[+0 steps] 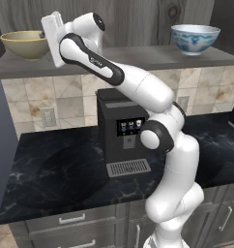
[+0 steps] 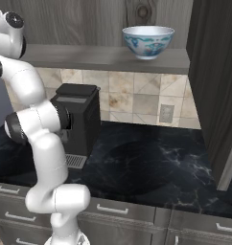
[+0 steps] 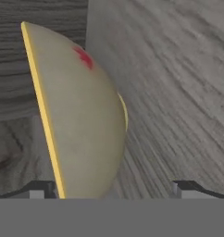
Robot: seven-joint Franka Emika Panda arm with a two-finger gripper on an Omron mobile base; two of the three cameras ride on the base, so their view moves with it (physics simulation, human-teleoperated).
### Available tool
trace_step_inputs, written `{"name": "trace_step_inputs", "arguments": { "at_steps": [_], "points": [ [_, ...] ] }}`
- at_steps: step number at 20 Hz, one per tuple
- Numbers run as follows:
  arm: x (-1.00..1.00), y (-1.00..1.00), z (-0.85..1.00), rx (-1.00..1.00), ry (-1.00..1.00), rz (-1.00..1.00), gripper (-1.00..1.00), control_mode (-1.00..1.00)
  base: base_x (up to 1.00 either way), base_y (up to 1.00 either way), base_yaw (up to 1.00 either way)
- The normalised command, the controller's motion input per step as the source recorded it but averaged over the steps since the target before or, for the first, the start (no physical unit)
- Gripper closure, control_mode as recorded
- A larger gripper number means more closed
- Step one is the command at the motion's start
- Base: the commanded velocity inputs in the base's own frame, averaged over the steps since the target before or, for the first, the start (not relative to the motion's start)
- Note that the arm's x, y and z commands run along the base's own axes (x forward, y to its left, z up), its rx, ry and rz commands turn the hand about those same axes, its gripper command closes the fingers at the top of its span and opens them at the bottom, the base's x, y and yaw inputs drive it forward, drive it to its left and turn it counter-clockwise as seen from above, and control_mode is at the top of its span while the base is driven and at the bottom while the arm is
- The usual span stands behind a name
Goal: Move the bowls from the cabinet to the plates on the dining table.
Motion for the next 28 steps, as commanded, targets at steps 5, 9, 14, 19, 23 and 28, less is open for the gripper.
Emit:
{"name": "trace_step_inputs", "arguments": {
  "at_steps": [5,9,14,19,23,28],
  "points": [
    [-0.28,0.00,-0.39,-0.02,0.01,0.01,-1.00,-1.00,0.00,0.00,0.00],
    [-0.24,0.00,-0.41,-0.02,0.02,0.00,-1.00,-1.00,0.00,0.00,0.00],
    [-0.10,0.02,-0.31,-0.02,0.01,0.00,-1.00,-1.00,0.00,0.00,0.00],
    [0.05,0.02,0.01,0.01,-0.02,-0.01,-1.00,-1.00,0.00,0.00,0.00],
    [0.06,0.02,0.11,0.01,-0.03,-0.02,-1.00,-1.00,0.00,0.00,0.00],
    [0.05,0.00,0.24,0.00,-0.03,-0.02,-1.00,-1.00,0.00,0.00,0.00]
  ]
}}
